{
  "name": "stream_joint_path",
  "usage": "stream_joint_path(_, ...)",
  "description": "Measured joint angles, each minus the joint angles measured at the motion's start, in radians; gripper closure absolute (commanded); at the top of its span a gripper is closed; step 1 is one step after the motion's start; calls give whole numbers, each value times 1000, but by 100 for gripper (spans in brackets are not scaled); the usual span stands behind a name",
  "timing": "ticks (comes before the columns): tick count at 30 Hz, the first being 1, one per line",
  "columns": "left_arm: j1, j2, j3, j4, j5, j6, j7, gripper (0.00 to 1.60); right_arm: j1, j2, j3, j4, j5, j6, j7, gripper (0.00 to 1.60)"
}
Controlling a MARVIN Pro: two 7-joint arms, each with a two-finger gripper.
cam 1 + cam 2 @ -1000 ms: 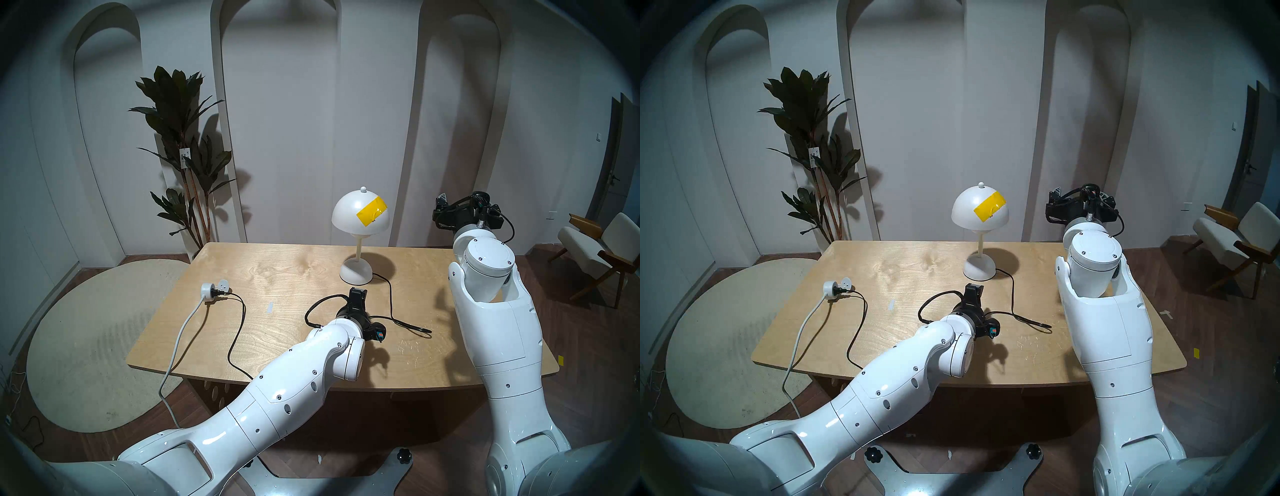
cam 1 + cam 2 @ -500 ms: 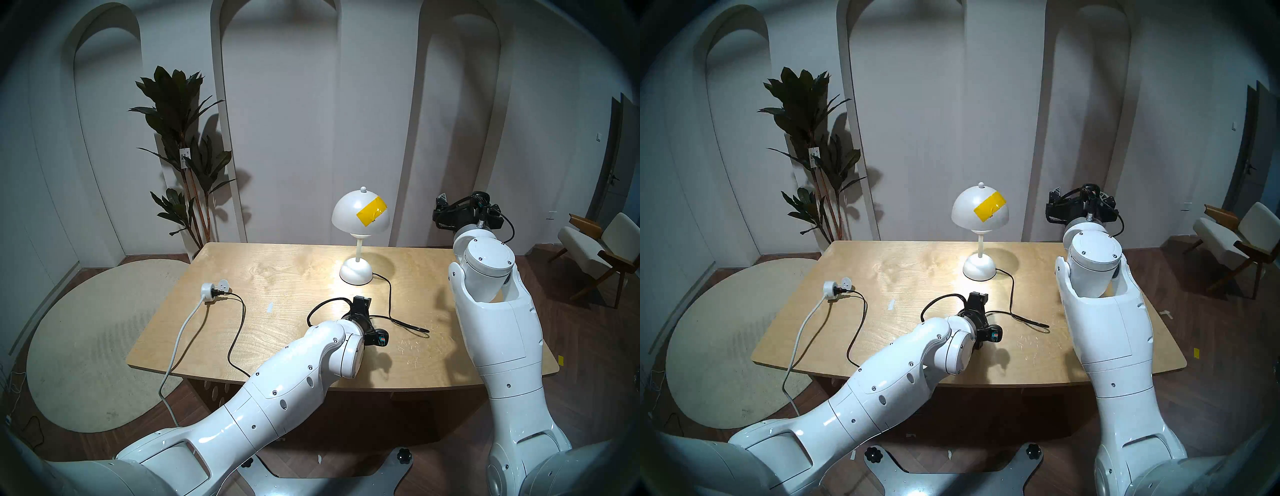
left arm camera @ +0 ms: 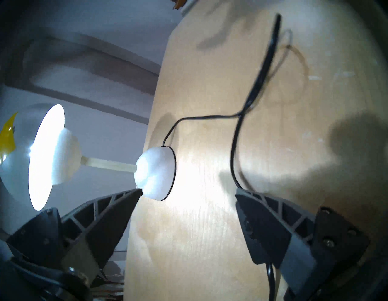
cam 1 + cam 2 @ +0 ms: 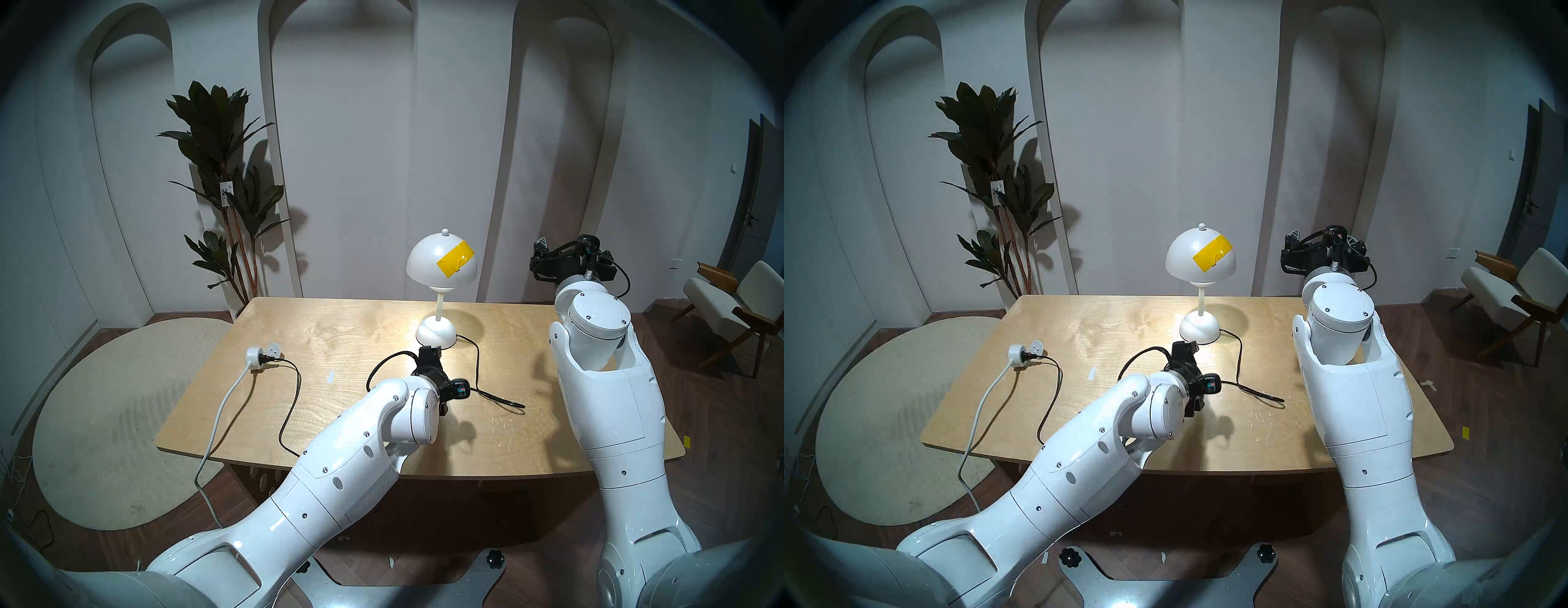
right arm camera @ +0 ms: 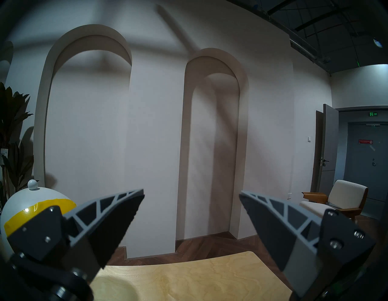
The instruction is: Turn on the table lamp by pressing the switch
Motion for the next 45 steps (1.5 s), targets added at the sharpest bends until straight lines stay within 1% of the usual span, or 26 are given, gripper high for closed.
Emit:
stream_joint_path(6, 22, -48, -99, -76, -156, 49, -34, 0, 0, 2, -1, 1, 3, 0, -3, 0)
stream_joint_path(8, 26, -63, -139, -105, -216, 75, -38, 0, 0, 3, -2, 1, 4, 0, -4, 0)
stream_joint_path(10, 26, -74, -175, -131, -265, 98, -36, 0, 0, 4, -3, 2, 5, 0, -4, 0)
stream_joint_path(11, 26, -76, -183, -136, -274, 103, -35, 0, 0, 4, -3, 2, 5, 0, -5, 0)
stream_joint_path(15, 19, -87, -264, -184, -361, 146, -3, 0, 0, 6, -4, 2, 7, 0, -6, 0)
stream_joint_path(20, 11, -94, -348, -221, -439, 176, 48, 0, 1, 8, -6, 3, 9, 0, -8, 0)
stream_joint_path(26, -2, -112, -464, -244, -540, 196, 152, 0, 1, 10, -8, 3, 13, 0, -11, 0)
stream_joint_path(28, -4, -121, -496, -244, -564, 194, 183, 0, 1, 11, -8, 3, 13, 0, -12, 0)
stream_joint_path(31, -8, -156, -571, -244, -620, 169, 252, 0, 1, 12, -9, 3, 15, 0, -13, 0)
stream_joint_path(35, -11, -189, -631, -242, -666, 128, 308, 0, 1, 14, -10, 2, 17, 0, -14, 0)
stream_joint_path(39, -12, -209, -654, -241, -696, 79, 349, 0, 1, 16, -11, 2, 18, -1, -16, 0)
stream_joint_path(45, -12, -229, -654, -229, -712, 22, 380, 0, 1, 18, -13, 1, 21, -1, -18, 0)
